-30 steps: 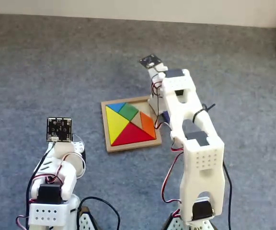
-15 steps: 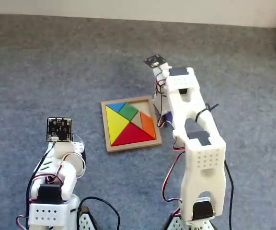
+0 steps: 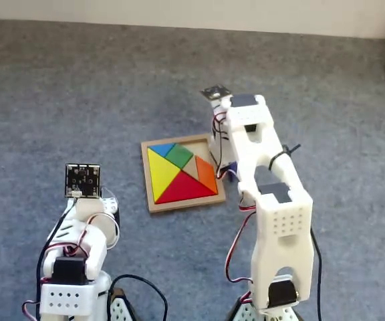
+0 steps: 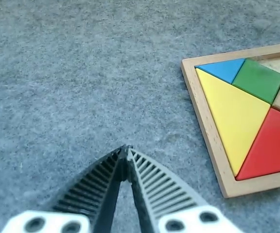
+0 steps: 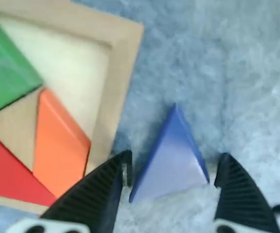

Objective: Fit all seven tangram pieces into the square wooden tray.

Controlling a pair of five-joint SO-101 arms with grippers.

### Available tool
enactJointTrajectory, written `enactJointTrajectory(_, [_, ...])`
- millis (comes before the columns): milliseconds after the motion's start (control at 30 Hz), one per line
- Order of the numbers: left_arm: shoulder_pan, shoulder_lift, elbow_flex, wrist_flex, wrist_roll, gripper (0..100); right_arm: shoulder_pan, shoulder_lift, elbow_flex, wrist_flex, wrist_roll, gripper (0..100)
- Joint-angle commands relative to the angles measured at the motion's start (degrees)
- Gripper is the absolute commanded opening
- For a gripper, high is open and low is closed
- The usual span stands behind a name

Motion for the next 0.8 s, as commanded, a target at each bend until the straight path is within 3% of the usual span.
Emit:
enactJointTrajectory(0, [0.5, -1.5, 1.3, 0.4, -0.6, 1, 0.9, -3.4, -0.7, 1.6, -3.7, 27.6])
enactJointTrajectory(267, [0.5, -1.5, 1.3, 0.4, -0.6, 1, 0.8, -3.3, -0.4, -0.7, -4.0, 27.3])
enactJointTrajectory(467, [0.5, -1.5, 1.3, 0.4, -0.6, 1, 2.0, -1.6, -0.9, -0.8, -4.0, 18.4])
enactJointTrajectory(767, [0.5, -1.5, 1.3, 0.4, -0.6, 1, 4.2, -1.9, -1.1, 1.5, -3.6, 13.9])
